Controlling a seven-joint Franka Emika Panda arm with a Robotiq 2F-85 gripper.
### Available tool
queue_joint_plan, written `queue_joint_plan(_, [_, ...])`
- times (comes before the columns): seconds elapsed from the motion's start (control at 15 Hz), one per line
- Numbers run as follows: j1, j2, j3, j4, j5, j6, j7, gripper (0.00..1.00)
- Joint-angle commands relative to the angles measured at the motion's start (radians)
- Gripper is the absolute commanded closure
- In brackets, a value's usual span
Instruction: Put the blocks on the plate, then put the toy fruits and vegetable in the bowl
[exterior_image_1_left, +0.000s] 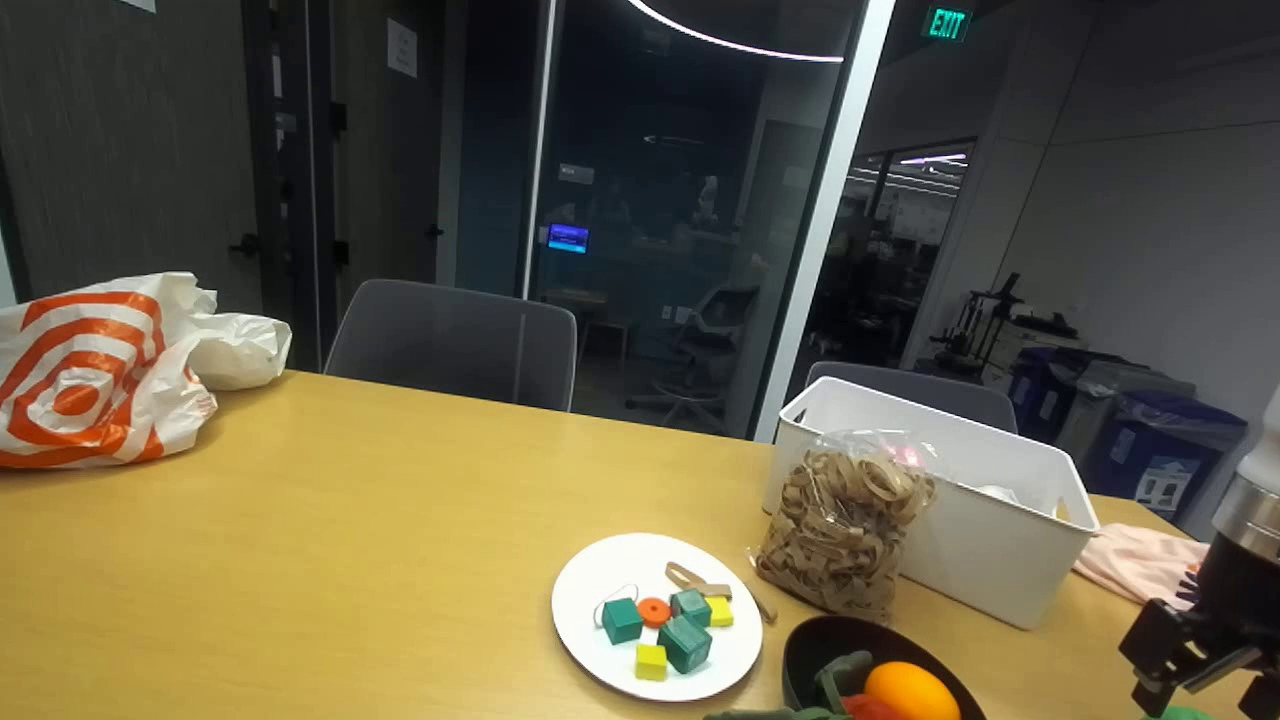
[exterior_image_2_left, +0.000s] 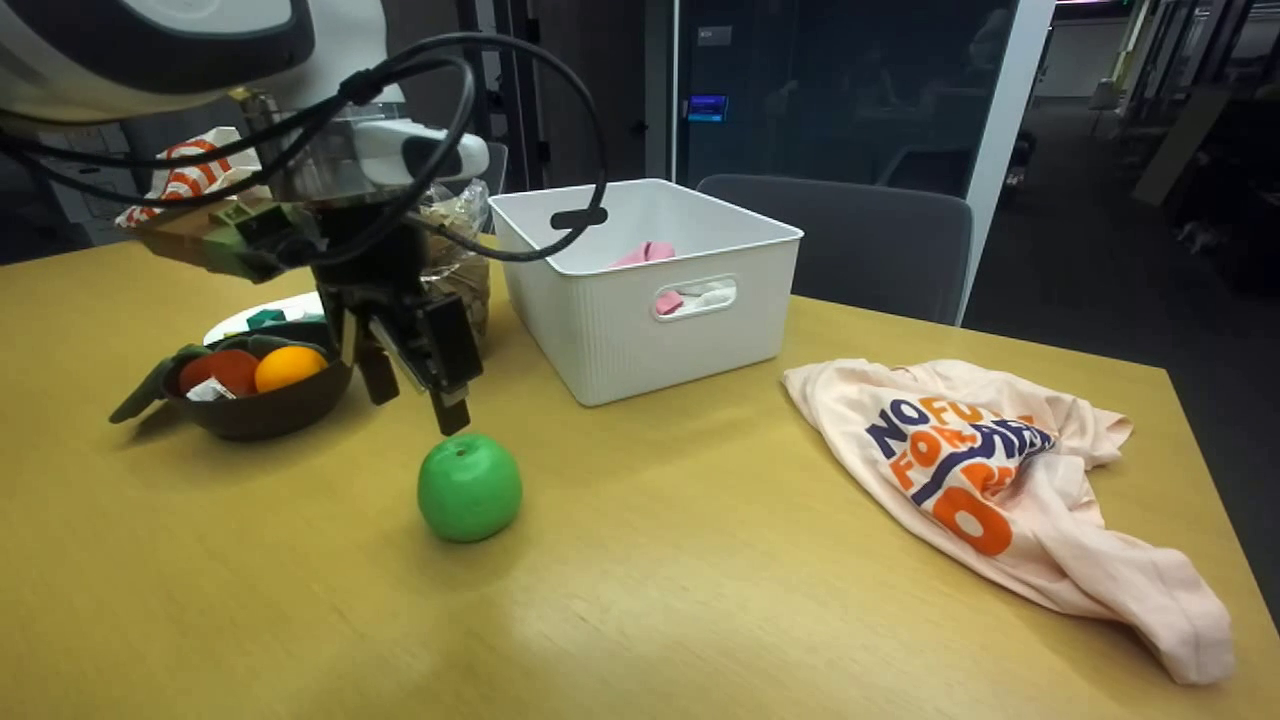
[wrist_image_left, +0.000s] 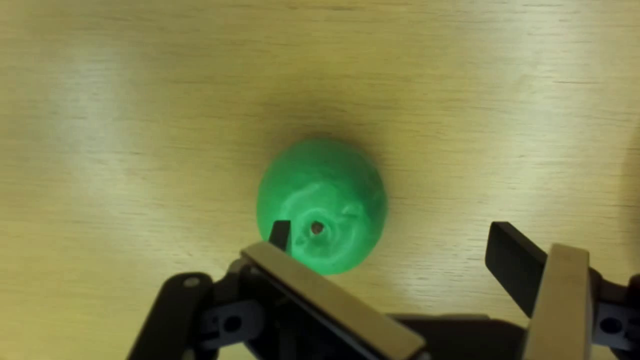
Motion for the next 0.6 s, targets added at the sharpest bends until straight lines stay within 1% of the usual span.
queue_joint_plan(0.0, [-0.038, 0.038, 0.012, -0.005, -0.064, 0.054, 0.107, 0.00])
queue_joint_plan(0.13, [-0.060, 0.060, 0.015, -0.011, -0.109, 0.082, 0.157, 0.00])
queue_joint_plan(0.47, [-0.062, 0.138, 0.001, -0.014, -0.126, 0.147, 0.197, 0.00])
queue_joint_plan(0.53, [-0.062, 0.152, 0.001, -0.015, -0.128, 0.160, 0.205, 0.25])
